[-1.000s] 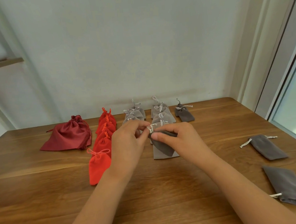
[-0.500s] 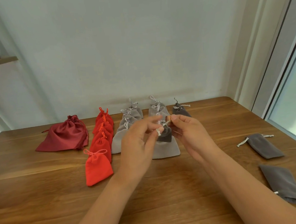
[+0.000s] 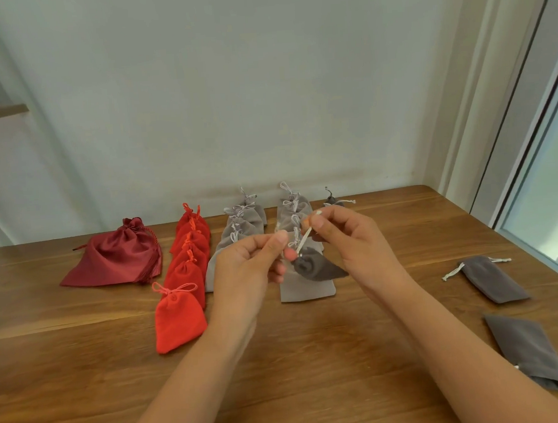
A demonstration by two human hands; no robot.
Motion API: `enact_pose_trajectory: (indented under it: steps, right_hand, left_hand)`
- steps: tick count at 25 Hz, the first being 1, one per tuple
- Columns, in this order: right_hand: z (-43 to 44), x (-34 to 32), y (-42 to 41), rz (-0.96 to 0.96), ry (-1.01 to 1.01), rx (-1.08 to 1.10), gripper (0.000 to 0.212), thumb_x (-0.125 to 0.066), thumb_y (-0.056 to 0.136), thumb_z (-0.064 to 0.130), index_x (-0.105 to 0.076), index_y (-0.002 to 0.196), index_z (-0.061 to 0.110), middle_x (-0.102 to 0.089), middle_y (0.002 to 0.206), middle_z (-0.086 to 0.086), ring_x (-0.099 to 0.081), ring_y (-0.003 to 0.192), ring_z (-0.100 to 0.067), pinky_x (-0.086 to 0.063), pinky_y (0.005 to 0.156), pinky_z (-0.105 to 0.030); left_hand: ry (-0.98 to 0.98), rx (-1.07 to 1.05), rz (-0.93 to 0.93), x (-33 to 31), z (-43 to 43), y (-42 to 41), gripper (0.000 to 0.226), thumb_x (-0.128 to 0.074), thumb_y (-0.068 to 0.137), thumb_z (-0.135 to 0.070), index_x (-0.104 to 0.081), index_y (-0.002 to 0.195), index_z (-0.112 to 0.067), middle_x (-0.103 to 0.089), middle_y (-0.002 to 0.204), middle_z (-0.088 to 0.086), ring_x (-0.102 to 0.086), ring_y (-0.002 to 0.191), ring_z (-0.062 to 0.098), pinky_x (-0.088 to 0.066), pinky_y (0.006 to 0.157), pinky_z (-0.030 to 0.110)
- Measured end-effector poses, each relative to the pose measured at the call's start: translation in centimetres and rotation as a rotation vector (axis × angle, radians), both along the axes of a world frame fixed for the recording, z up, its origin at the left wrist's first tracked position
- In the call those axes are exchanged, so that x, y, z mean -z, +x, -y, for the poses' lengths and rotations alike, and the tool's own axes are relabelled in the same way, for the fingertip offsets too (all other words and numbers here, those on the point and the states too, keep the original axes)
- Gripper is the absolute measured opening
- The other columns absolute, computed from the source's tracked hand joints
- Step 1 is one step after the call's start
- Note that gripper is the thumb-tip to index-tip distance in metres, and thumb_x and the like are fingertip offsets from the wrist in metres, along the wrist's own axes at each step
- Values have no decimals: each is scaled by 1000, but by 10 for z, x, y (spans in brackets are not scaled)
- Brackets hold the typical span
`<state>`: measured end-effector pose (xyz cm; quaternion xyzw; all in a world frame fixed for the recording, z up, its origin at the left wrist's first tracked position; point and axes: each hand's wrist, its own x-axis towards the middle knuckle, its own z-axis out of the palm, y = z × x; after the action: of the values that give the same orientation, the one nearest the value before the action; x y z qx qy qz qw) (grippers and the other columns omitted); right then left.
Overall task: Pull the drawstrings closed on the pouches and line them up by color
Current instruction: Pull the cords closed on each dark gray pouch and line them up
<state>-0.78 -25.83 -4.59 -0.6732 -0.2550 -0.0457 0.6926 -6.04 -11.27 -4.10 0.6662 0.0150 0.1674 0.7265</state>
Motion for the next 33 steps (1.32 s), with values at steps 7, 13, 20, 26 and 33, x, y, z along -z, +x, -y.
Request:
enact_pose_trajectory:
  steps: [7, 13, 20, 26, 33]
  right_hand:
    - [-7, 6, -5, 163, -143, -35, 10, -66, 85, 13, -74, 88, 17, -69, 80, 13, -63, 80, -4, -47, 75, -17]
    - [-3, 5, -3, 71, -126, -37, 20, -63, 86, 27, -76, 90, 12, -72, 83, -6, -67, 80, -21, -55, 75, -29]
    - [0, 7, 0, 419, -368, 89, 18, -75, 78, 15, -76, 97, 16, -72, 87, 8, -65, 83, -4, -53, 74, -17]
    - [-1, 8, 1, 600, -611, 272, 7, -67, 87, 24, -69, 88, 18, -58, 82, 17, -53, 77, -1, -39, 67, -8]
    - [-8, 9, -6, 424, -486, 220, 3, -59, 93, 19, -61, 91, 17, -58, 82, 14, -54, 80, -4, -41, 67, -10]
  left_hand:
    - [182, 196, -155, 4, -3, 1, 23, -64, 86, -7, -76, 67, -14, -62, 59, -5, -49, 57, 5, -41, 51, 18]
    - [147, 159, -143, 5, -2, -1, 19, -69, 82, -20, -73, 64, -14, -62, 58, -7, -46, 55, 5, -38, 49, 14]
    - [25, 172, -229, 5, -13, 5, 21, -65, 87, -19, -76, 69, -15, -65, 68, -2, -48, 60, 5, -34, 51, 16]
    - [-92, 210, -352, 6, -15, 7, 13, -66, 85, -16, -73, 86, -4, -69, 74, 2, -47, 54, 4, -37, 45, 14]
    - [-216, 195, -507, 3, -19, 8, 5, -72, 78, -14, -72, 82, -10, -72, 78, 4, -58, 55, 4, -40, 43, 12]
